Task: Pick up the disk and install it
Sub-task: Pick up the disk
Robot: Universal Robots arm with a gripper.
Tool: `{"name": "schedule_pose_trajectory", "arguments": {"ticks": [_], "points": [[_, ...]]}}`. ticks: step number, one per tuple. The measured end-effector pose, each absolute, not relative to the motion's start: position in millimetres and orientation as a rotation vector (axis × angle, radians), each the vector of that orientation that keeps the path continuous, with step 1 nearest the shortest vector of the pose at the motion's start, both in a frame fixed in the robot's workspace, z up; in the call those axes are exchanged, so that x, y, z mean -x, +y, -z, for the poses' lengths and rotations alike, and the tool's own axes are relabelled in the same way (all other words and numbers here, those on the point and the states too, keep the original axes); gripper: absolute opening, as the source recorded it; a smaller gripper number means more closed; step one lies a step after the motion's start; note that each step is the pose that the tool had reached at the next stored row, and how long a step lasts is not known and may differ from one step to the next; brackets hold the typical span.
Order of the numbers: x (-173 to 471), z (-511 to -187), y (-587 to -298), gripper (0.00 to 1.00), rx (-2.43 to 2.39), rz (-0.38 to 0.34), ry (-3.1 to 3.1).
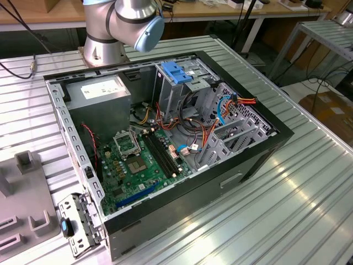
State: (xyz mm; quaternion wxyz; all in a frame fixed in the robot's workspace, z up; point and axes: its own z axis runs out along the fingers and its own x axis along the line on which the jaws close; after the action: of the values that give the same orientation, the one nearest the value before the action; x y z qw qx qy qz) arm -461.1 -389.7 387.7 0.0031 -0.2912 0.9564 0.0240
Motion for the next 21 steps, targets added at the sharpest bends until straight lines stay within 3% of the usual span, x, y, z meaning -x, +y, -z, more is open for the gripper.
{"name": "schedule_pose_trajectory", "arguments": {"ticks": [21], "points": [[461.1, -384.5, -388.9, 0.11, 1.481, -0.076, 2.773]]}}
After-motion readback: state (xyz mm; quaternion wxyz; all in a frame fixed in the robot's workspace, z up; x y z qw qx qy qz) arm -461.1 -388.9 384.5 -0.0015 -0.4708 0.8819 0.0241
